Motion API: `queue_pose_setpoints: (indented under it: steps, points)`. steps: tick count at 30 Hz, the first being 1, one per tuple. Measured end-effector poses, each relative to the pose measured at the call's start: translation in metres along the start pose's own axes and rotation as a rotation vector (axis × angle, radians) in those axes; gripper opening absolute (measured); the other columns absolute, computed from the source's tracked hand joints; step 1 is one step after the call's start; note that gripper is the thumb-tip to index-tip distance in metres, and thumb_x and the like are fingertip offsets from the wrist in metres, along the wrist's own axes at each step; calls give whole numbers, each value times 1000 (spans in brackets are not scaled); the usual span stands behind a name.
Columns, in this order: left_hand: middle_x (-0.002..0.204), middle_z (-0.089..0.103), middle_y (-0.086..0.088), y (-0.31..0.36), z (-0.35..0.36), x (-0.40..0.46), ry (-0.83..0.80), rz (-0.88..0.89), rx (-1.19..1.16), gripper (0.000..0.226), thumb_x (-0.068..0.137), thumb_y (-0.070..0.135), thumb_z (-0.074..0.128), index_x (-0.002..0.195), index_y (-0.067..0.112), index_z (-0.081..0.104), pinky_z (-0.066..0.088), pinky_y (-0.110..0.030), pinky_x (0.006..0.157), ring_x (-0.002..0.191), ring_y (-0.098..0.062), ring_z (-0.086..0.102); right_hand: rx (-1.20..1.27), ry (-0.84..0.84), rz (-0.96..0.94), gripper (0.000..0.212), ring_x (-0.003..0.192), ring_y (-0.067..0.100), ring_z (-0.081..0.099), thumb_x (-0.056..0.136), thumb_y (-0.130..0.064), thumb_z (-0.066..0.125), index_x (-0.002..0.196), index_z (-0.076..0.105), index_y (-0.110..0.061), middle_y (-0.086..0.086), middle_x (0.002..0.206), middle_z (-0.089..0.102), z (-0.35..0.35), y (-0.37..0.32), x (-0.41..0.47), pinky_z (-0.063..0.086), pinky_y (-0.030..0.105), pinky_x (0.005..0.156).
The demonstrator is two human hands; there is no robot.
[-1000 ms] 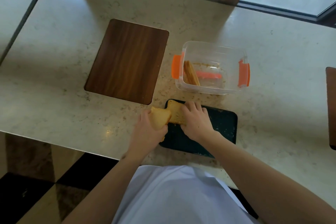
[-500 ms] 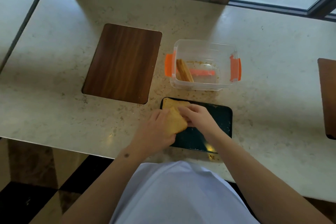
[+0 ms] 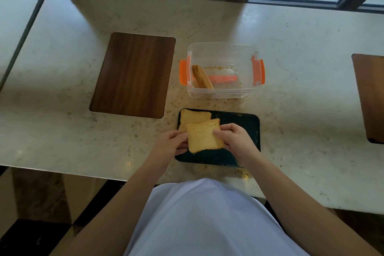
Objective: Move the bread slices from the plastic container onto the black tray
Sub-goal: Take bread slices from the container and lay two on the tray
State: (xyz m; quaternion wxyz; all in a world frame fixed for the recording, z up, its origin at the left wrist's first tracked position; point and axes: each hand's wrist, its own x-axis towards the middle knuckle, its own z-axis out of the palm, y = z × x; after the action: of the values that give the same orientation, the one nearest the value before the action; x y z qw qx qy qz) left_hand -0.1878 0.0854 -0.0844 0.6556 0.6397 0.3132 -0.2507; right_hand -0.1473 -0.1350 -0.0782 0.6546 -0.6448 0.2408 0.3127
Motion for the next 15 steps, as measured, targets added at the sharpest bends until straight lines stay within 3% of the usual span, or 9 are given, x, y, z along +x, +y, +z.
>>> queue_pose_setpoints:
  steps: [4, 8, 12, 15]
  points:
    - [105, 77, -18, -4, 0, 1, 18, -30, 16, 21, 99, 19, 62, 110, 5, 74, 60, -29, 82, 95, -24, 72, -187, 102, 3, 26, 101, 22, 68, 90, -24, 75, 111, 64, -14, 7, 110, 69, 8, 11, 4, 58, 46, 91]
    - [92, 76, -8, -7, 1, 3, 81, -41, 136, 19, 98, 22, 61, 93, 12, 76, 57, -23, 71, 87, -18, 70, -399, 138, -63, 32, 105, 15, 63, 93, -29, 69, 123, 65, -17, -3, 115, 68, 17, 25, 3, 54, 35, 91]
    - [73, 49, -8, -8, 0, -1, 71, 64, 341, 24, 95, 25, 56, 73, 15, 56, 41, -35, 72, 71, -19, 47, -506, 66, -43, 39, 109, 16, 62, 96, -24, 64, 134, 62, -14, 0, 124, 67, 20, 34, 1, 50, 30, 88]
    - [56, 31, 5, -5, 2, -4, 69, 115, 463, 36, 92, 23, 53, 60, 20, 38, 27, -32, 61, 54, -11, 32, -578, 30, -15, 46, 101, 13, 62, 95, -25, 64, 138, 56, -14, -1, 120, 65, 24, 38, -1, 49, 25, 81]
